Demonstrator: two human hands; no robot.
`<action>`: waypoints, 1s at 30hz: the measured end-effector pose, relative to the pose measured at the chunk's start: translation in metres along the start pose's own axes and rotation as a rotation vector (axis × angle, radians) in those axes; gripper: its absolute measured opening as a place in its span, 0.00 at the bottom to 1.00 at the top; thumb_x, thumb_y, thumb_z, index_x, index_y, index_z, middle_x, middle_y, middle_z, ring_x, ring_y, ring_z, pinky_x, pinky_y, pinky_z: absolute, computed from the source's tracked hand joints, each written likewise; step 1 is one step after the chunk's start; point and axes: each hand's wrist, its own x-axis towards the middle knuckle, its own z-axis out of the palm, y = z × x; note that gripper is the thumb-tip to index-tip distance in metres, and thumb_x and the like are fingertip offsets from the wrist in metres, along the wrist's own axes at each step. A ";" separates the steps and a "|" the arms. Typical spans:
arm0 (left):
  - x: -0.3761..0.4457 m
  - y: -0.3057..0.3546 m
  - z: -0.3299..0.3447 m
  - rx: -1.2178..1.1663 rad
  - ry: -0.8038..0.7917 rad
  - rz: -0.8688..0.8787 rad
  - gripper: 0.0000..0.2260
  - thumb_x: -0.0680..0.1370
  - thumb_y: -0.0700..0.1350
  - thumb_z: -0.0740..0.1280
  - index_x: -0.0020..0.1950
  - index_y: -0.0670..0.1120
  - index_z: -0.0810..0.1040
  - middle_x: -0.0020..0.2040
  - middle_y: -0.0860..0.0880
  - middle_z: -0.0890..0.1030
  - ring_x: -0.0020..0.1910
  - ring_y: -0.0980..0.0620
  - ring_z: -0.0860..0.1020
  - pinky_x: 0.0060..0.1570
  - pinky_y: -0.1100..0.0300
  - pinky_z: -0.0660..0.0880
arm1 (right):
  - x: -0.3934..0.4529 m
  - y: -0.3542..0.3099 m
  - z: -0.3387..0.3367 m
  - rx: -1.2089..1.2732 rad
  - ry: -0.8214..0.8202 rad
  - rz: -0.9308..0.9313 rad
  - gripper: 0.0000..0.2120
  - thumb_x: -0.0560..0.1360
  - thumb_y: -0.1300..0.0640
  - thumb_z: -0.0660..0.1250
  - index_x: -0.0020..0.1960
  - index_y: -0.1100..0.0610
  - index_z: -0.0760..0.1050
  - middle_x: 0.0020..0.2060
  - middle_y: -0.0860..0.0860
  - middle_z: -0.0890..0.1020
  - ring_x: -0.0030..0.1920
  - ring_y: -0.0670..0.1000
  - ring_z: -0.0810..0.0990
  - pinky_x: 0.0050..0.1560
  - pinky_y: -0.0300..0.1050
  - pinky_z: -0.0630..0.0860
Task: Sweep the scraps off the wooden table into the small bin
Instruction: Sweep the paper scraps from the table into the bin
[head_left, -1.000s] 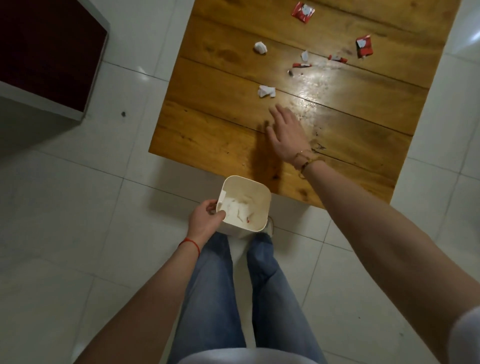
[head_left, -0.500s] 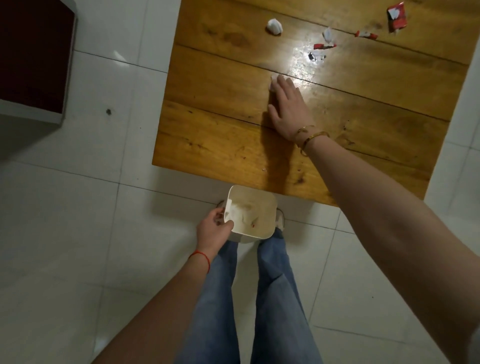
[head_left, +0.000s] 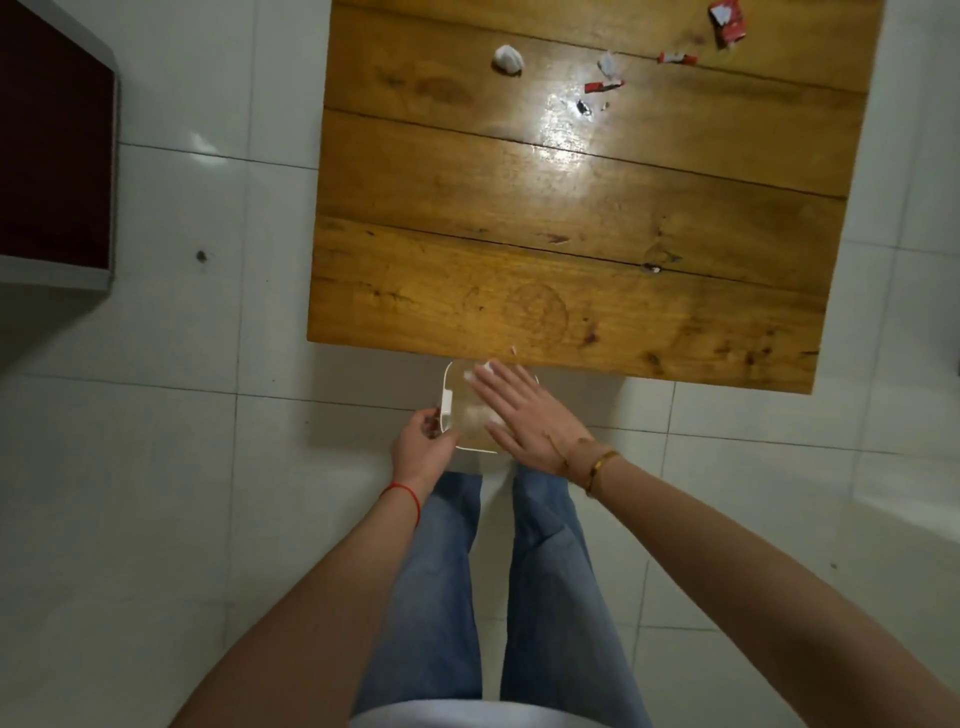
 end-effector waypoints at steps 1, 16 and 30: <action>-0.003 -0.001 -0.003 0.001 0.001 -0.004 0.18 0.72 0.40 0.69 0.62 0.45 0.78 0.52 0.49 0.82 0.48 0.53 0.78 0.49 0.61 0.71 | -0.009 -0.008 0.006 0.021 -0.021 0.007 0.28 0.82 0.46 0.48 0.78 0.55 0.45 0.78 0.53 0.49 0.78 0.52 0.44 0.76 0.48 0.37; 0.007 -0.013 0.006 0.008 -0.019 0.006 0.19 0.70 0.40 0.68 0.61 0.47 0.77 0.50 0.52 0.81 0.50 0.51 0.80 0.50 0.60 0.74 | 0.002 0.018 -0.005 0.112 0.247 0.238 0.27 0.82 0.49 0.51 0.77 0.58 0.53 0.78 0.54 0.53 0.78 0.53 0.48 0.77 0.52 0.46; -0.074 0.011 -0.014 0.085 -0.074 0.086 0.20 0.69 0.40 0.68 0.61 0.47 0.76 0.57 0.47 0.81 0.55 0.46 0.79 0.59 0.47 0.77 | -0.096 -0.049 -0.020 0.212 0.477 0.357 0.19 0.78 0.55 0.60 0.68 0.59 0.70 0.63 0.56 0.75 0.64 0.56 0.70 0.67 0.52 0.67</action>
